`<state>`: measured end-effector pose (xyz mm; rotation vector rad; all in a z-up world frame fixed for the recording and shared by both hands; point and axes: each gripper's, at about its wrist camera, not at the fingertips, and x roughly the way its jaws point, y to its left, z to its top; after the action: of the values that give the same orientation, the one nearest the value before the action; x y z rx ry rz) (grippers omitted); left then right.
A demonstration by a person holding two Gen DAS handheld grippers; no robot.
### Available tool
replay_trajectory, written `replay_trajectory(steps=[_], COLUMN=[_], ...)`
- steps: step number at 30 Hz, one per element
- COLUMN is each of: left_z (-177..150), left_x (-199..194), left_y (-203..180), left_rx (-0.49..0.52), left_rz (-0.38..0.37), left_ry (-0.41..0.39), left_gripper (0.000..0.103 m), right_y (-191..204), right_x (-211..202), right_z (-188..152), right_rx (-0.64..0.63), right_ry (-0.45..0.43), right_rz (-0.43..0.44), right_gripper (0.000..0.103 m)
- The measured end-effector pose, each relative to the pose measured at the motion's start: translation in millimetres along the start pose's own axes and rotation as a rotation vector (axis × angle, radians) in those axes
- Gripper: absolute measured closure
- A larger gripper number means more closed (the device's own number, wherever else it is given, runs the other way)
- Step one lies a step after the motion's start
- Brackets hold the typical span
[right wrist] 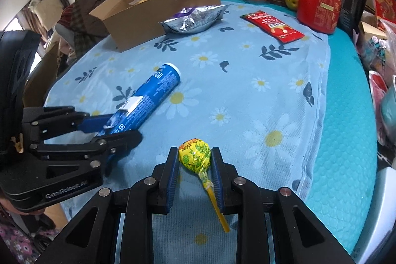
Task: Organize snacks
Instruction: 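Lift the blue tube with the left tool while the right tool lifts the lollipop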
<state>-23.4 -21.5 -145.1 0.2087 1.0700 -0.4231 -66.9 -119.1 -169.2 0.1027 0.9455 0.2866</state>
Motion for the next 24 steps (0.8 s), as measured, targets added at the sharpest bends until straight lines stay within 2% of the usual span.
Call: replay_trajectory(steps=[2,5,7,8,17,24], left_z=[6,11,13,14,19,22], left_x=[4,8,9,9,4,-19], left_y=[0,0,2,3,13,14], left_rx=[-0.003,-0.007,-0.018,-0.018,-0.066,-0.067], left_rz=[-0.002,-0.010,-0.016,-0.010,-0.100,-0.142], left_ry=[0.002,-0.024,-0.036,-0.038,-0.028,-0.070], left_gripper=[0.061,0.059,0.064,0.076,0.075,0.075], right_y=[0,1,1,0,-3,4], right_x=[1,3,4,4,1,-16], right_z=[1,3,4,5,13,26], right_rx=[-0.005,-0.014,-0.018,-0.016,-0.001,-0.037], right_ry=[0.001,0.001,0.001,0.002,0.009,-0.026], right_rz=[-0.007,-0.013,-0.016,-0.013,0.003,0.023], right_gripper=[0.077,0.077,0.077,0.077,0.077,0.077])
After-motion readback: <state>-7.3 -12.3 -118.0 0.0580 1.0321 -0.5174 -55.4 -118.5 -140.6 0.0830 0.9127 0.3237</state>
